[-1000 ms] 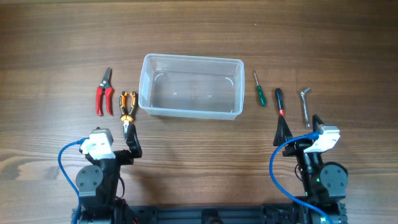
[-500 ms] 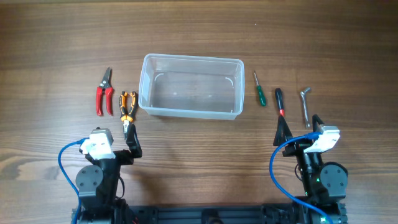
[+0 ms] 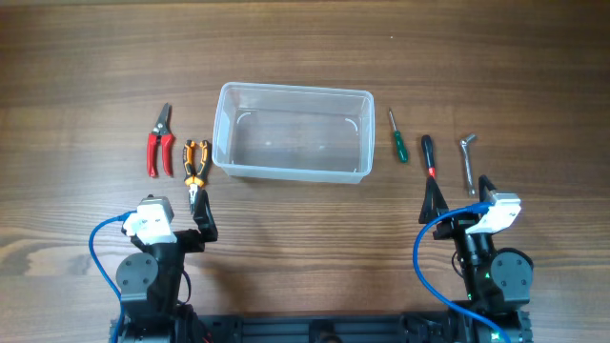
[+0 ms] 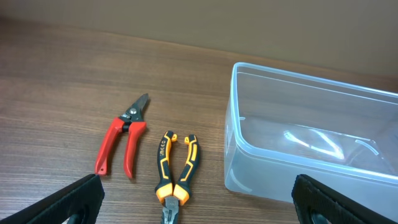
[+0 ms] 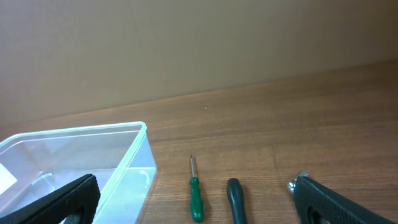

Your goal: Pack container

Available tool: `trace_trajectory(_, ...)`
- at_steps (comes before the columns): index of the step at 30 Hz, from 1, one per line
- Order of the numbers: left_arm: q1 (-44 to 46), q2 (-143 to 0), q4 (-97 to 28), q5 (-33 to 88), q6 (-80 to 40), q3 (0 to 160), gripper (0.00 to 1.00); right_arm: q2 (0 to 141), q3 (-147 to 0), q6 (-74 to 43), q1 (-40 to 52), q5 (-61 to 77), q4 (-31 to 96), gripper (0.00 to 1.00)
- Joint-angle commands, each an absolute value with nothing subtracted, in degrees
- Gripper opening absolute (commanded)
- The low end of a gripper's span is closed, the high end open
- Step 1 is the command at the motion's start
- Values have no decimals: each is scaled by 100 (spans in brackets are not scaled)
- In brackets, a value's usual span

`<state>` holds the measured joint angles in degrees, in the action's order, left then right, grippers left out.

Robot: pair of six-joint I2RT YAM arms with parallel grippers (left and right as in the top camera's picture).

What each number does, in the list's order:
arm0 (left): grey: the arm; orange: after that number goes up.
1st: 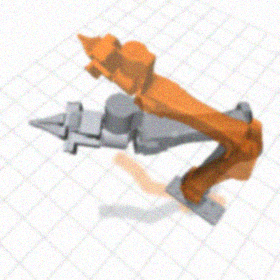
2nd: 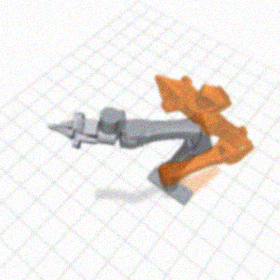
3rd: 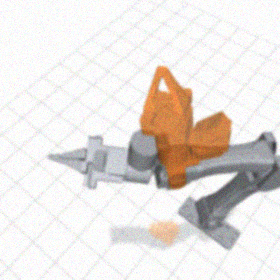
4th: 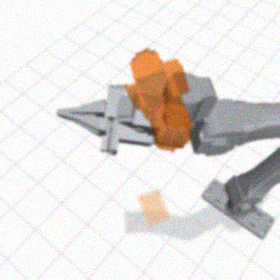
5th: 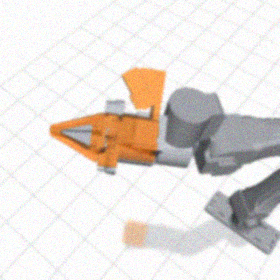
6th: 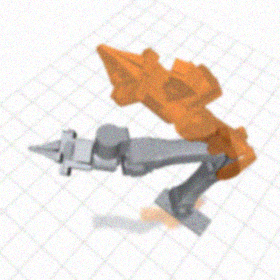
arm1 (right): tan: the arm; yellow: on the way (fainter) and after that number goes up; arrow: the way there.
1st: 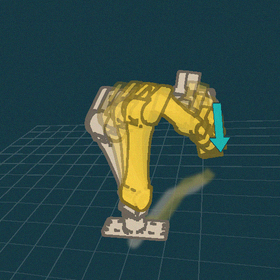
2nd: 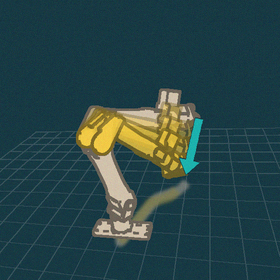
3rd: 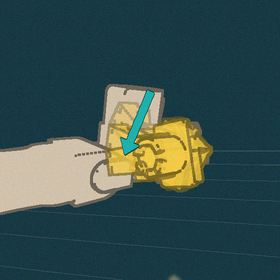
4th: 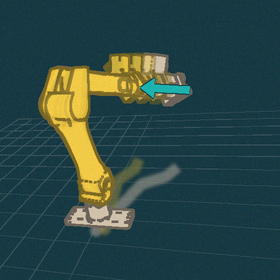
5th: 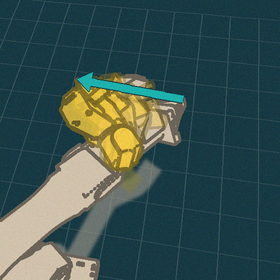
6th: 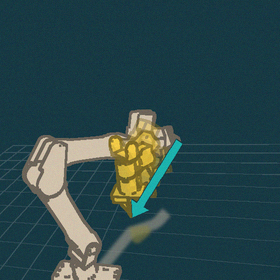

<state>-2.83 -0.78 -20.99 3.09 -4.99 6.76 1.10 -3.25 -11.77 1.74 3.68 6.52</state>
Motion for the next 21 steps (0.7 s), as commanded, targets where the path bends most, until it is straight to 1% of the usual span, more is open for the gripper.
trace_trajectory(1,-340,-38,-1951,388,-419,637,100,16,-303,-1240,202,456,600,100)
trace_trajectory(6,-340,-137,-1793,421,-799,943,100,16,-303,-1243,202,456,600,100)
trace_trajectory(9,-340,-582,-1806,287,-794,1476,100,16,-303,-1243,202,456,600,100)
trace_trajectory(14,-340,-2526,-2080,137,-558,3057,100,16,-303,-1240,202,456,600,100)
trace_trajectory(17,-340,-4082,-2963,47,-161,4436,100,16,-303,-1243,202,456,600,100)
trace_trajectory(21,-340,-6152,-4595,-226,268,6414,100,16,-303,-1240,202,456,600,100)
